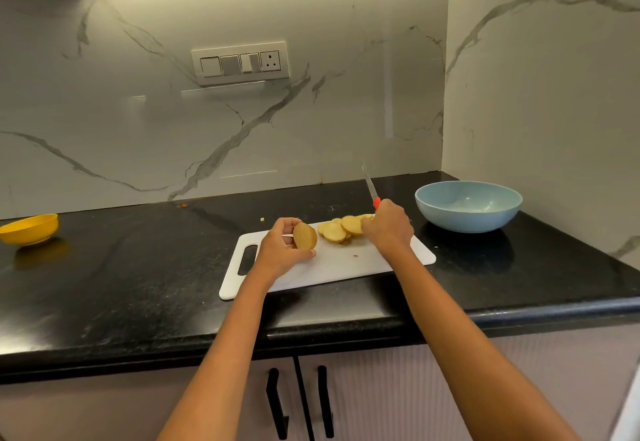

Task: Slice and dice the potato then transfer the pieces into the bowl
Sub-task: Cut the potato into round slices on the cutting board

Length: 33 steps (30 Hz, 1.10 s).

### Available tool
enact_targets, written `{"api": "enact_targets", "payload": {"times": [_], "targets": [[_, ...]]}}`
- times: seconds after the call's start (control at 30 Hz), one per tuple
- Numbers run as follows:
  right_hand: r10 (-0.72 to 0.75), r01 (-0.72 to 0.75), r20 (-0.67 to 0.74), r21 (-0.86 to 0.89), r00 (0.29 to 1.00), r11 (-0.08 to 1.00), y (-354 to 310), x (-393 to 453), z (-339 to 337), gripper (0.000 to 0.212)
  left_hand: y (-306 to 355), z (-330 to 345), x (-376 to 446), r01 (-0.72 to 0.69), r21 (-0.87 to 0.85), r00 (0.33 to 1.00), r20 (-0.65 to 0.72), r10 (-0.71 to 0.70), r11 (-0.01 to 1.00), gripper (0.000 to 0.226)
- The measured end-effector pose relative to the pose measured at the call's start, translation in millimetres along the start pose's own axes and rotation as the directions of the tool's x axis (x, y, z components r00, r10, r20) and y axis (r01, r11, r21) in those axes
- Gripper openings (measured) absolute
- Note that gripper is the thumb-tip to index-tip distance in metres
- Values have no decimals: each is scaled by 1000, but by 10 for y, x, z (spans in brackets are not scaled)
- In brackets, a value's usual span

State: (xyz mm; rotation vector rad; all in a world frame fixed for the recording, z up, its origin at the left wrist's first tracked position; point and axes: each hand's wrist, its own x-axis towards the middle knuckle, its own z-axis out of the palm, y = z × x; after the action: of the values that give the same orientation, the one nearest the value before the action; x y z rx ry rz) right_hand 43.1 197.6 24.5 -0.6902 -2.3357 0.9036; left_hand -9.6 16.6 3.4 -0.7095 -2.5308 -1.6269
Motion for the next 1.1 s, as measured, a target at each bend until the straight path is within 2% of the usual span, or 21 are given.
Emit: {"api": "enact_targets", "payload": {"times": [0.17, 0.4, 0.53, 0.67, 0.93, 1.1], "targets": [[-126, 126, -10, 34, 992, 991, -69, -73, 83, 38, -8, -11, -10, -27, 60, 999, 41, 24, 998, 58], [-182, 181, 29, 49, 983, 982, -75, -155, 118, 40, -19, -23, -12, -79, 57, 995, 71, 75, 995, 59], [-195, 193, 53, 28, 979, 981, -86, -210, 115, 38, -15, 9, -28, -85, 103, 996, 14, 84, 991, 49], [-208, 207, 80, 20, 975, 978, -118, -259, 133, 35, -5, 6, -56, -85, 113, 989, -111, 97, 990, 43], [-295, 306, 182, -35, 938, 952, -234, -518, 102, 30, 4, -5, -82, -128, 25, 985, -111, 130, 991, 37], [-226, 265, 323, -81, 919, 961, -279, -728, 33, 25, -18, -22, -63, -123, 0, 979, -162, 121, 992, 33]]}}
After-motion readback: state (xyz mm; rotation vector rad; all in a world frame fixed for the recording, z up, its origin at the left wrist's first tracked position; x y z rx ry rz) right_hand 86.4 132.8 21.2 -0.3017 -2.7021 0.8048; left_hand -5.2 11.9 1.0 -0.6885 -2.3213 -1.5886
